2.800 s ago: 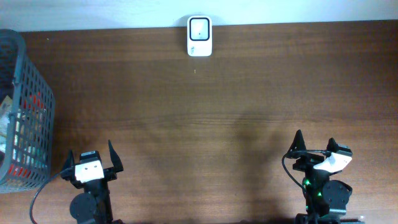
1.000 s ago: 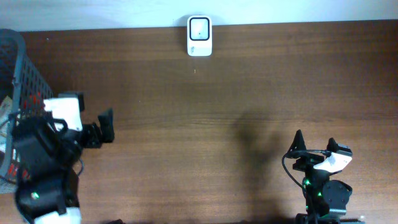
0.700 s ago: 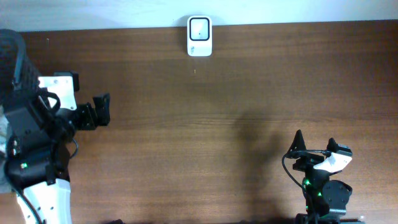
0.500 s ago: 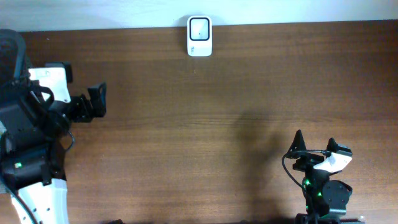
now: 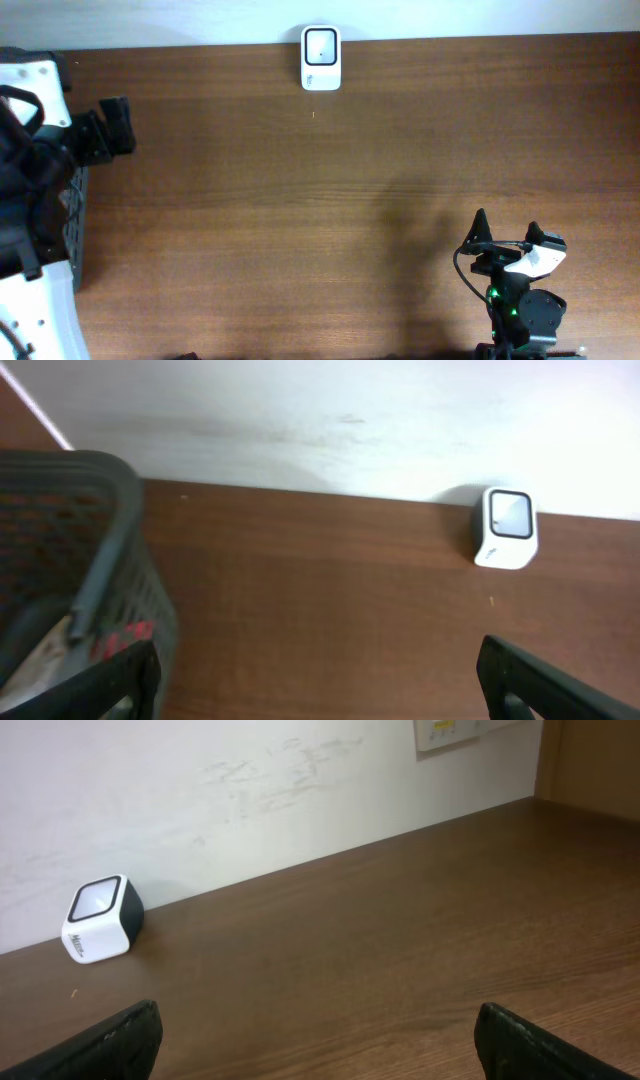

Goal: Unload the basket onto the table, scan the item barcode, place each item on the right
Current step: 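Move the left gripper over the grey basket and reach down inside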

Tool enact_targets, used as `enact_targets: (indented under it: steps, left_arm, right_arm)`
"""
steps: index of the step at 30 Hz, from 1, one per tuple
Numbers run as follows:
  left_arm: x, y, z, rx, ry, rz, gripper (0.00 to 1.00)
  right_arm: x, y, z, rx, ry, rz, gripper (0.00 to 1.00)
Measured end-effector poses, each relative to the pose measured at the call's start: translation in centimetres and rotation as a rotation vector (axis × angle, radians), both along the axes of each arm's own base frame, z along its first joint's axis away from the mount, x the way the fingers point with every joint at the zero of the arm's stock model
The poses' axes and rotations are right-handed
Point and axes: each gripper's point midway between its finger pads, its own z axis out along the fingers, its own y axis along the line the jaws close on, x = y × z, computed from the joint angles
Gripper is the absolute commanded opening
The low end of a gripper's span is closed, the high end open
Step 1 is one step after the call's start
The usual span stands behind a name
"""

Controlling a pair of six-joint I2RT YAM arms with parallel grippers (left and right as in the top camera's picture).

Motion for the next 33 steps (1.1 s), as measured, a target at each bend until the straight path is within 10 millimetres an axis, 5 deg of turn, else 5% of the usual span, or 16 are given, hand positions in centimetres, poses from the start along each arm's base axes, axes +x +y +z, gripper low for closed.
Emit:
enact_targets:
  steps: [5, 12, 16, 24, 30, 33]
  left_arm:
    - [-0.1, 0.8, 2.6, 0.027, -0.013, 0.039, 0.99]
    - [2.0, 2.6, 1.7, 0.047, 0.051, 0.096, 0.99]
    - [1.7, 3.8, 4.4, 0.12, -0.01, 0.151, 0.99]
    - [0.8, 6.5, 2.6, 0.187, 0.087, 0.268, 0.99]
    - [-1.0, 11.2, 2.4, 0.191, 0.107, 0.409, 0.99]
    - [0.1, 11.9, 1.5, 0.191, 0.123, 0.415, 0.99]
  right_arm:
    - [0.0, 0.0, 0.0, 0.0, 0.001, 0.0, 0.99]
    - [0.0, 0.0, 0.0, 0.0, 0.0, 0.0, 0.99]
    - [0.0, 0.0, 0.0, 0.0, 0.0, 0.0, 0.99]
    - [0.0, 0.0, 0.0, 0.0, 0.0, 0.0, 0.99]
    - [0.0, 0.0, 0.0, 0.0, 0.0, 0.0, 0.99]
    - [0.0, 0.0, 0.0, 0.0, 0.0, 0.0, 0.99]
